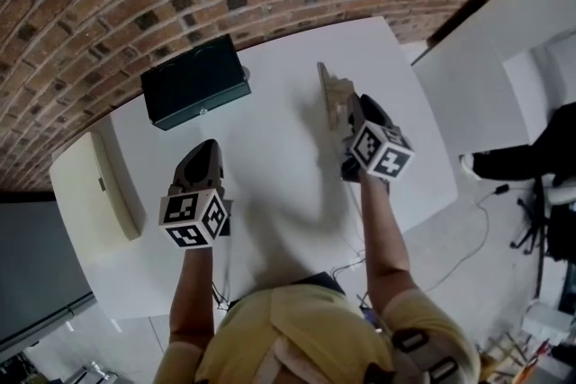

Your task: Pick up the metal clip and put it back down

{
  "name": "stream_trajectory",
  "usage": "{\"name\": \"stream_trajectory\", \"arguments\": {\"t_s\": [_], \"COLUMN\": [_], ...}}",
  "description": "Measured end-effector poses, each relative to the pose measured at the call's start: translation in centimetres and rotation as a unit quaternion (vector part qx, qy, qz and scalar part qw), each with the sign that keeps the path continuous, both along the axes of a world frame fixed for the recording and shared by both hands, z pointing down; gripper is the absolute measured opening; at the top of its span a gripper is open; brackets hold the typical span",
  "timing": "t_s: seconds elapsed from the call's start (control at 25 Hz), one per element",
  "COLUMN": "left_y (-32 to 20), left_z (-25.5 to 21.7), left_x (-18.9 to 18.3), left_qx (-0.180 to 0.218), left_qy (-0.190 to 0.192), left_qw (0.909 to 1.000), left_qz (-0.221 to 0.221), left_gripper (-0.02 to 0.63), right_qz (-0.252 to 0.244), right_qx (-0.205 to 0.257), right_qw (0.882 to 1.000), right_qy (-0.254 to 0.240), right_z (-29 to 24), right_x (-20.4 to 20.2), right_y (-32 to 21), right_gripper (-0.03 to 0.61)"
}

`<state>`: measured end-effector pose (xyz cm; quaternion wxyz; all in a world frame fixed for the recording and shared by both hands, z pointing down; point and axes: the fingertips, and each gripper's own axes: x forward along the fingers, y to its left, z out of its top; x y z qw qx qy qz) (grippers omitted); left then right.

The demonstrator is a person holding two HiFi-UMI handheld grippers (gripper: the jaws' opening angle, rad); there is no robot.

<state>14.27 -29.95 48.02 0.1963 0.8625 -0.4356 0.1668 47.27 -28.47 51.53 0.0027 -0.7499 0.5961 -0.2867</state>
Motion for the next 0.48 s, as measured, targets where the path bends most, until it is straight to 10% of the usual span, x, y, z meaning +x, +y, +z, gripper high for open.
{"name": "stream_trajectory", "arguments": {"t_s": [0.48], "left_y": [1.7], "left_z": [-3.4], "left_x": [-2.9], "left_qx": [0.016], "left_qy": [0.044], "left_qw": [0.9989], "left_qz": [0.002], "left_gripper": [0.003], "right_qz": [-0.032], "right_qx": [0.043], "right_qw": [0.998], "right_qy": [0.013], "right_z": [-6.3], "right_x": [-5.1], "right_y": [4.0], "right_gripper": [0.071]}}
